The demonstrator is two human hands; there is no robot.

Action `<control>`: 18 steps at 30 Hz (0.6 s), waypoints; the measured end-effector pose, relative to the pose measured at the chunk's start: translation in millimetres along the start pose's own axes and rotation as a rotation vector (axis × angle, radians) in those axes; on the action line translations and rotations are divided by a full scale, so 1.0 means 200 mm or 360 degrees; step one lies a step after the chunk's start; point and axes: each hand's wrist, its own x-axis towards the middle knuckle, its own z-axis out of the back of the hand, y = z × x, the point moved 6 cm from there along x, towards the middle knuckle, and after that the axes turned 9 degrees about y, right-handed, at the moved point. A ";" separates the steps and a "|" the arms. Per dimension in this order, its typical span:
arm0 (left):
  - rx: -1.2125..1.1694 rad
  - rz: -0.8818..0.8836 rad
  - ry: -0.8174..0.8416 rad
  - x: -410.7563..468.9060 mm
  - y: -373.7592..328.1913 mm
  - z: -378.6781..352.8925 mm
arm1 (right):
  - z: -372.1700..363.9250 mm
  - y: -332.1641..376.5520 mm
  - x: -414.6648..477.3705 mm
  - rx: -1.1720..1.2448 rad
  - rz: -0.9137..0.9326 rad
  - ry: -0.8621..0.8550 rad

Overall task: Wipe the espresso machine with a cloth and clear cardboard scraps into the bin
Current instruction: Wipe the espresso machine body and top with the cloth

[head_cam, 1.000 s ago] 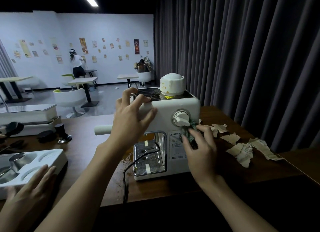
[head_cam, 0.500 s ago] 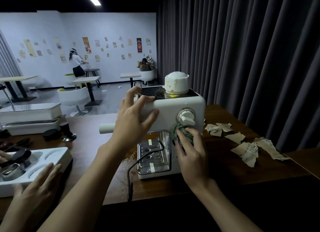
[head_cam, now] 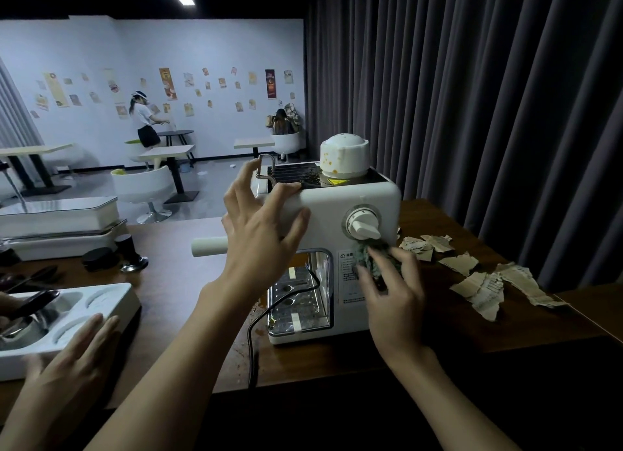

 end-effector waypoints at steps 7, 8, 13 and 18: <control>0.0020 -0.0087 -0.0011 -0.01 0.00 -0.01 | -0.05 0.05 -0.02 0.0018 0.0150 0.0163; 0.0026 -0.0105 -0.0012 -0.01 0.00 -0.01 | -0.03 0.02 -0.01 0.0002 0.0129 0.0125; 0.0064 -0.0119 -0.0031 -0.01 0.01 -0.01 | 0.00 -0.04 -0.01 -0.0051 -0.0043 -0.0012; 0.0073 -0.0130 -0.0074 -0.01 0.01 -0.01 | -0.09 0.08 -0.03 -0.0203 0.0307 0.0197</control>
